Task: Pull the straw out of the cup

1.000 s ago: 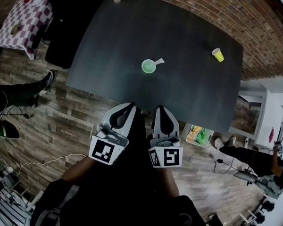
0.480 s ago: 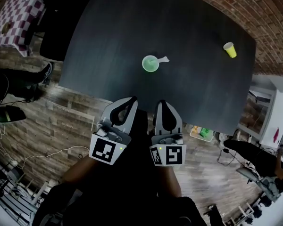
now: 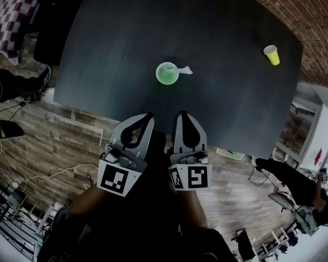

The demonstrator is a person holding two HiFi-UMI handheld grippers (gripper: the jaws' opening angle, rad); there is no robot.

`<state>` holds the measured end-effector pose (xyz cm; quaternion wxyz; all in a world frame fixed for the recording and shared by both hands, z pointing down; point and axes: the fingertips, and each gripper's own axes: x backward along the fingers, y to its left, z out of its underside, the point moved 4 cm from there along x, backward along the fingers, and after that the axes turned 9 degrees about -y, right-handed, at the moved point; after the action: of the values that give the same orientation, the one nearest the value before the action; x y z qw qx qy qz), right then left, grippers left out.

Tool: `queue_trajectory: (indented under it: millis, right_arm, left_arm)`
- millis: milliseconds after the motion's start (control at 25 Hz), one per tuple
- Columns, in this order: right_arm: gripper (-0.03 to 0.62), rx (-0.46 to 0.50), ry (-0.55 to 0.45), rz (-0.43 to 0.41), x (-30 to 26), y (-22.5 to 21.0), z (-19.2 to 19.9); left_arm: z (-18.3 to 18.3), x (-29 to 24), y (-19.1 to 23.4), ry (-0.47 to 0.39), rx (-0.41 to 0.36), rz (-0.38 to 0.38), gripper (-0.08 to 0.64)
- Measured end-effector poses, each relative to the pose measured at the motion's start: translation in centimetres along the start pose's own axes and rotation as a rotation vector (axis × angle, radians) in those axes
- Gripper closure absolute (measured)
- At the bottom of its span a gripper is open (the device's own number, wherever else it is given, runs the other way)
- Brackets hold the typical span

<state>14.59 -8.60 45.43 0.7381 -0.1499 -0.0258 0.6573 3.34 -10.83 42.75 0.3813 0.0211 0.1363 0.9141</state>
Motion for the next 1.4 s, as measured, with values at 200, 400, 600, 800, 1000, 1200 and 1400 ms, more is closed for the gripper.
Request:
queue_trajectory:
  millis: [200,400,600,800,1000,1200,1400]
  right_arm:
    - [0.586,-0.014,0.03,-0.003,-1.6,-1.5,1.4]
    - [0.586,-0.03,0.063,-0.013,-2.7,-2.4,2.9]
    - [0.586,-0.04,0.084,-0.025,-3.8,-3.1,3.9]
    - [0.586,-0.047,0.098,-0.029,-4.9,-3.9,4.4]
    - [0.583,-0.037,0.106,-0.041,-6.0,-4.5,4.9]
    - [0.56,-0.044,0.118,-0.046,-7.3,-4.9,5.4]
    - [0.545,-0.047,0.129,-0.052,-8.5,-5.5,5.7]
  left_arm:
    - [1.5,-1.2,0.4,0.024,0.018,-0.013,0.555]
    - [2.9,-2.0,0.6,0.048,0.031,-0.028,0.555]
    - [3.8,-2.8,0.9,0.066,0.041,-0.042,0.555]
    - [4.4,-3.6,1.3,0.071,0.048,-0.057,0.555]
    - [5.0,-4.2,1.7,0.083,0.054,-0.067,0.555]
    - [5.4,-4.9,2.3,0.093,0.057,-0.078,0.555]
    - [5.8,-5.7,2.9,0.095,0.062,-0.093,0.555]
